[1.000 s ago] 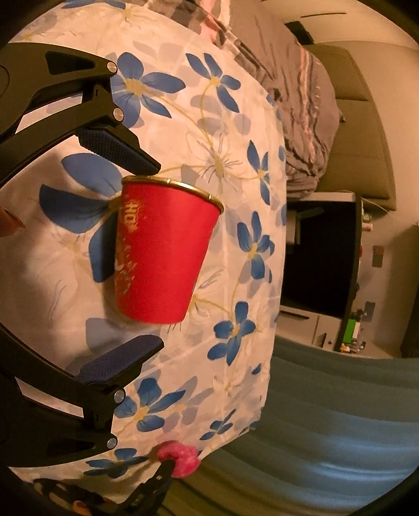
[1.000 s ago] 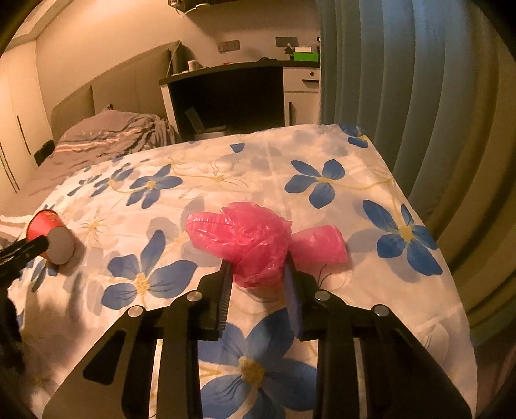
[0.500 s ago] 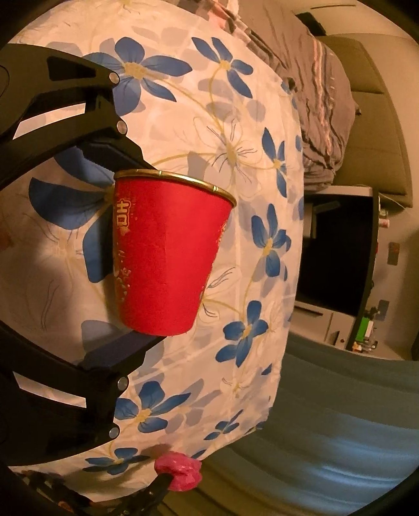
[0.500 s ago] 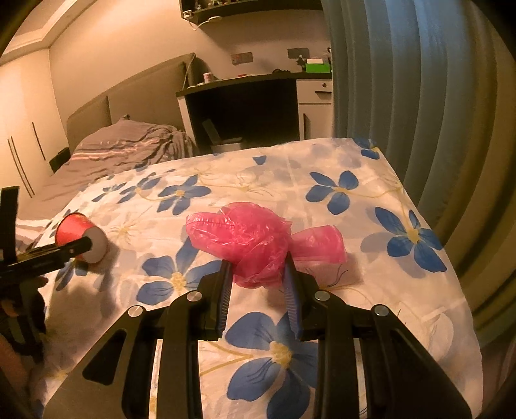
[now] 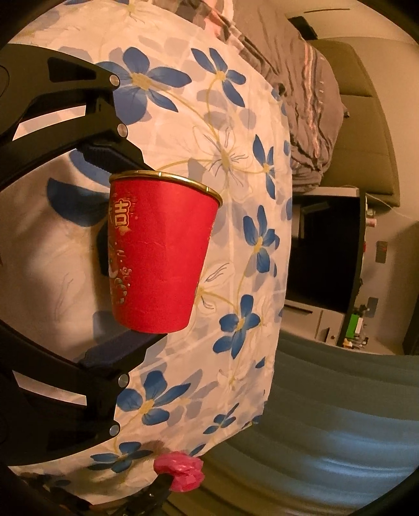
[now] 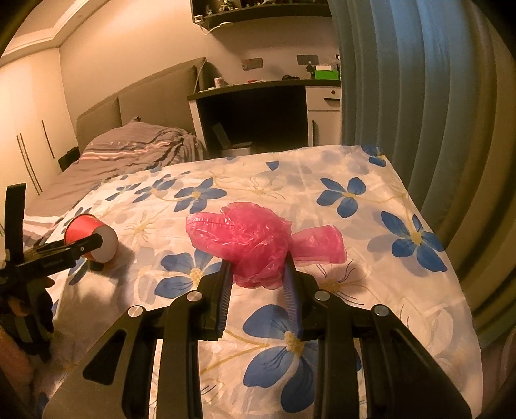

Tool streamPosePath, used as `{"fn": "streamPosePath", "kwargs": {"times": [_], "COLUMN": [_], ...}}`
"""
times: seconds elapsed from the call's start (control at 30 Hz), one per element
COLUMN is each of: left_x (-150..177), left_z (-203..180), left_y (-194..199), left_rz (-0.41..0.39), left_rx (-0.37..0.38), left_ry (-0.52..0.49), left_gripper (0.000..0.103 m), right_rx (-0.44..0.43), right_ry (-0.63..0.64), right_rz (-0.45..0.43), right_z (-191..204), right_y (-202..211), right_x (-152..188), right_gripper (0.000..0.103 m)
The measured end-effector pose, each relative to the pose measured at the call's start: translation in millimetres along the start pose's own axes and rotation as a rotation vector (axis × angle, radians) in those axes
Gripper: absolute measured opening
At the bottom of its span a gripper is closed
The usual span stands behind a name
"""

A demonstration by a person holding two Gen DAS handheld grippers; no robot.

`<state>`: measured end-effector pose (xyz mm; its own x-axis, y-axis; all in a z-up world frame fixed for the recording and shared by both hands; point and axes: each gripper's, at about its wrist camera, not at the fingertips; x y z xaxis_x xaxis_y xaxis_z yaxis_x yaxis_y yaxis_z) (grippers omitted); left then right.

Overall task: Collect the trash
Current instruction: 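Carry the pink bag and red cup over the brown bin with both tools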

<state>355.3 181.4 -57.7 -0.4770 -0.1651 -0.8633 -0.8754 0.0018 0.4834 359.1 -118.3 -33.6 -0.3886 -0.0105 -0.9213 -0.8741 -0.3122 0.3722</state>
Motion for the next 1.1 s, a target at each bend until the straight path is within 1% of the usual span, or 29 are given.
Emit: {"fn": "streamPosePath", "kwargs": {"times": [0.2, 0.4, 0.6, 0.7, 0.9, 1.1], "left_x": [-10, -16, -9, -2, 11, 22], "left_z": [-14, -48, -83, -102, -136, -173], "left_y": [26, 70, 115, 137, 167, 185], "left_rz": [-0.041, -0.096, -0.143, -0.162, -0.183, -0.186], "left_rx": [0.007, 0.029, 0.051, 0.069, 0.110, 0.163], "left_ry": [-0.015, -0.042, -0.062, -0.075, -0.100, -0.118], "left_gripper": [0.084, 0.084, 0.084, 0.084, 0.084, 0.084], "right_rx": [-0.007, -0.030, -0.043, -0.038, -0.021, 0.013], "right_ry": [0.010, 0.005, 0.019, 0.027, 0.014, -0.017], "right_rz": [-0.019, -0.059, -0.091, -0.111, -0.132, -0.160], "right_z": [2, 1, -1, -5, -18, -39], "right_y": [16, 51, 94, 123, 165, 202], "right_x": [-5, -14, -13, -8, 2, 10], "right_gripper": [0.031, 0.031, 0.031, 0.031, 0.031, 0.031]}}
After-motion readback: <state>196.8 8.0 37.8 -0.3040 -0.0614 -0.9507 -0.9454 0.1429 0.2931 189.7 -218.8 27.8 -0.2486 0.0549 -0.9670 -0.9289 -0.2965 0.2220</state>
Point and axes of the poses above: each gripper's, at about its wrist camera, not at the fingertips, and y roughly against the way its jaws point, z to its left, x to its underside, and after that the axes turned 13 degrees about -z, right-handed
